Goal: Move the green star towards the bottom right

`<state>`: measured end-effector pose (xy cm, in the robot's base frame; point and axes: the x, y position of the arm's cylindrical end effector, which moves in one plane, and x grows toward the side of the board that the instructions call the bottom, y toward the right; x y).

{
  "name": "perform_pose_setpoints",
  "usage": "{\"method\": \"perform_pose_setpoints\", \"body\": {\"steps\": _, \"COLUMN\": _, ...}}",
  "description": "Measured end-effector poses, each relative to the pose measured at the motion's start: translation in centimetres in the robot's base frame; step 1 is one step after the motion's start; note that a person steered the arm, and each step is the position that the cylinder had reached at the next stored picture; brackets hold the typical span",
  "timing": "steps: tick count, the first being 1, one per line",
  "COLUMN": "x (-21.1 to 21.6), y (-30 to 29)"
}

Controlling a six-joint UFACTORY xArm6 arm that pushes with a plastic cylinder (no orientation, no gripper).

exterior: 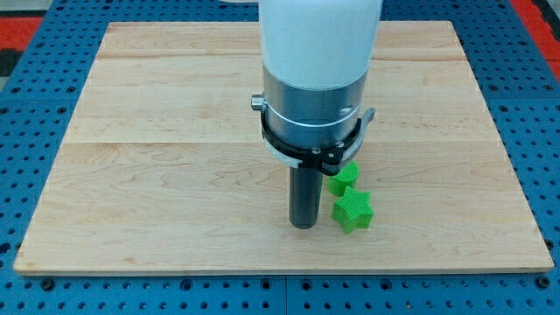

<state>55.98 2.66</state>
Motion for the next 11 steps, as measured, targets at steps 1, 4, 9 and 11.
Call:
{"method": "perform_pose_setpoints", "body": {"steps": 1, "x": -0.2, "y": 0.4}}
{"method": "perform_pose_setpoints", "body": {"steps": 4, "x": -0.5, "y": 5.2}}
{"method": "perform_pose_setpoints", "body": {"steps": 9, "x": -1.9, "y": 5.8}}
{"method": "perform_pose_setpoints", "body": {"steps": 11, "x": -1.9, "y": 7.5}}
